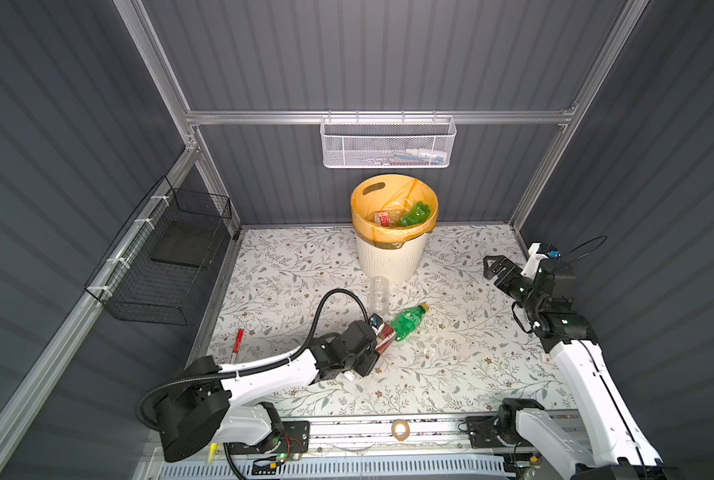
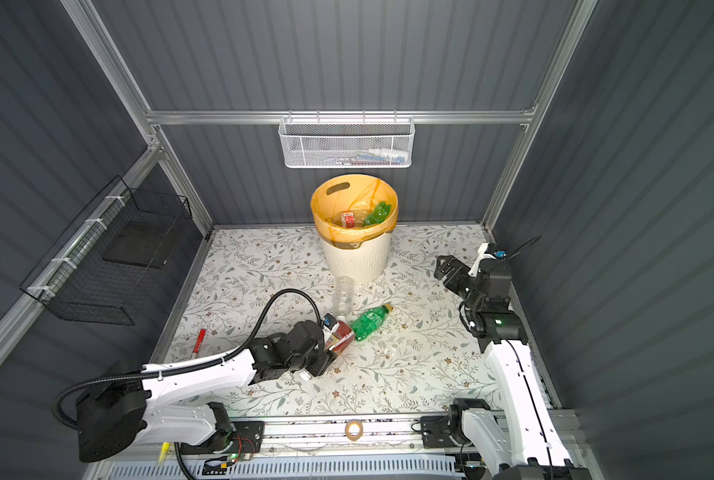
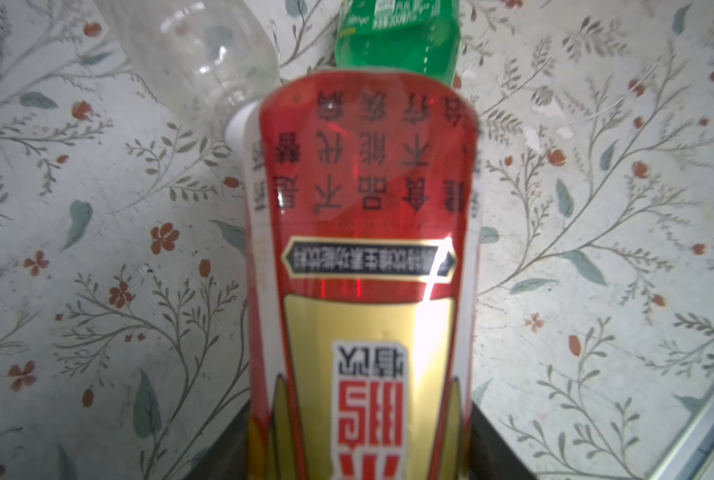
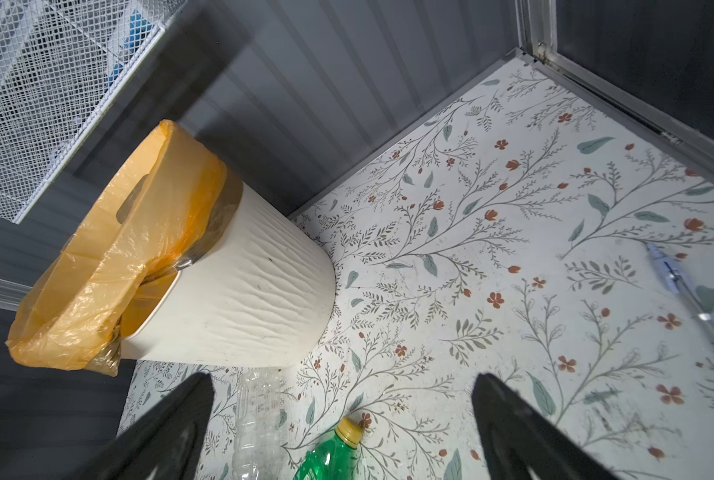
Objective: Throw the plastic bottles in the bin
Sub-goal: 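Grasp the red-yellow tea bottle with the left gripper and lift it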
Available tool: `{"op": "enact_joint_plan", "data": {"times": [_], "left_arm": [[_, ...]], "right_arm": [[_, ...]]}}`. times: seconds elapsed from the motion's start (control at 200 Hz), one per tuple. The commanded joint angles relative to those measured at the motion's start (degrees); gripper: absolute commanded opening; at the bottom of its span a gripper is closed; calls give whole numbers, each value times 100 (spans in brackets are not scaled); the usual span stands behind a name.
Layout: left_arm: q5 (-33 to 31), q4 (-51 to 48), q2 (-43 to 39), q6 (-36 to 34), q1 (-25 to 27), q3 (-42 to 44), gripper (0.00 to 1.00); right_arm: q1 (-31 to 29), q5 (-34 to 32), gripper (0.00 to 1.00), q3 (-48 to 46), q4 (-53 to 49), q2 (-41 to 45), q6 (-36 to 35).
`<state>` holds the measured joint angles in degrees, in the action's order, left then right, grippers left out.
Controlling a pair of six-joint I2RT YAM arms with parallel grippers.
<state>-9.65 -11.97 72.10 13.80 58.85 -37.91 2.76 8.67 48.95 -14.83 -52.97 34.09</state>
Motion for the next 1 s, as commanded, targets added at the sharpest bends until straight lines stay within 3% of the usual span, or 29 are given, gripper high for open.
{"op": "enact_joint_plan", "data": {"times": [0.0,0.215,0.43,0.67,0.861,0.996], "left_arm": [[-299,-288,-466,40,30,-135,60],[-1293,-123,-1618,-241,21,-525,60],[-2394,1624,-2513,-1209,21,-403,59],[-2265,3117,-3107,-2687,21,-648,58],[-1981,4563,-4058,-3093,21,-222,60],[-1590,4645,-4064,-3437,22,-553,61]], "right_arm": [[22,81,99,-91,30,-43,54],[22,286,98,-47,-214,-277,-205],[22,391,98,-390,-20,-304,-20],[17,338,97,-605,25,-338,-49],[22,275,97,-627,33,-311,-47],[26,210,97,-521,-54,-280,-108]]}}
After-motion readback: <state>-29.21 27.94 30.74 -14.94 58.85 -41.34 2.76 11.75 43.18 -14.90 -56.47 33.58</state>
